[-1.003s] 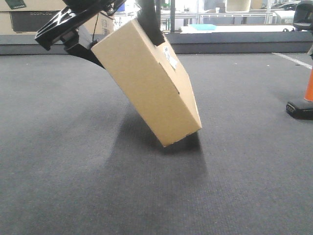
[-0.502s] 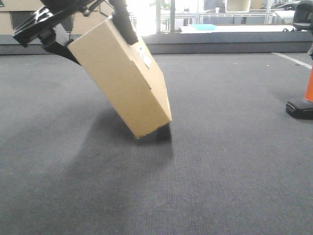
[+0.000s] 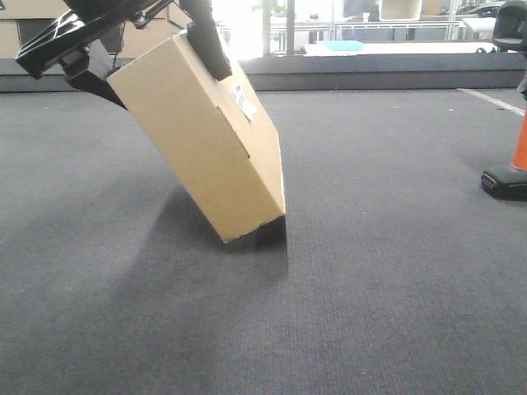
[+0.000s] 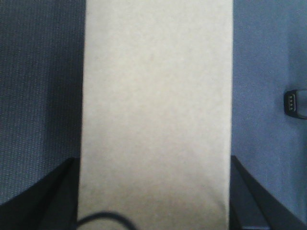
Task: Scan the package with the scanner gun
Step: 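Grasp the orange scanner gun with the right gripper and lift it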
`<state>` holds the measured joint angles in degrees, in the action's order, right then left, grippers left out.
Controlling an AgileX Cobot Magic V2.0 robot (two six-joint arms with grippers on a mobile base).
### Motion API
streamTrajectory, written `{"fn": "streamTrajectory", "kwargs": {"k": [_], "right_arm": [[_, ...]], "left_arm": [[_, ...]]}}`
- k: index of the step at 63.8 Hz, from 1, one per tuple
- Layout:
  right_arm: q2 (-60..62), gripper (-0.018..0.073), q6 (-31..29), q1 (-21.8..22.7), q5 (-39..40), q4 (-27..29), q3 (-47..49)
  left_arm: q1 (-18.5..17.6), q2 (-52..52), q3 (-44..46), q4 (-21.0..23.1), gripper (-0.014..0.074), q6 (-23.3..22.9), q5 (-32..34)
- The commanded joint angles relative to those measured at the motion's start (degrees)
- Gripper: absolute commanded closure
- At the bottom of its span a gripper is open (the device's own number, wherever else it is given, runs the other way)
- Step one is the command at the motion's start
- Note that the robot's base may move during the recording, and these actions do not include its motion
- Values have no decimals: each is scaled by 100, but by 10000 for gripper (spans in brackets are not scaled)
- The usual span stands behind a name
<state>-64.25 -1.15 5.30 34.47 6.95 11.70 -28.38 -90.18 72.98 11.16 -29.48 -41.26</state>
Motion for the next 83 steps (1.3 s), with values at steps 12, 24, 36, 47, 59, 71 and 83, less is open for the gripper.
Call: {"fn": "streamTrajectory", "kwargs": {"k": [12,24,36,47,59,71,83], "right_arm": [[-1509,721,905,20,2756,-727,-252],[-2483,721,1237,20,3550,-727,-252],[-2725,721,1378,20,3550,-727,-112],[-2725,701,1394,20,3550,-727,76],[-2725,328,1461,20,3550,-548,204],[-2725,148,1523,20,3258,-322,420],[-2725,89,1590,20,2630,-312,909]], "left_arm": [[8,88,39,19,707,84,191],[8,88,39,19,707,89,205],[8,88,39,19,707,99,204],[8,88,39,19,707,98,217],[8,88,39,19,707,98,239],[8,88,39,19,707,98,372],[8,88,39,19,707,98,372]]}}
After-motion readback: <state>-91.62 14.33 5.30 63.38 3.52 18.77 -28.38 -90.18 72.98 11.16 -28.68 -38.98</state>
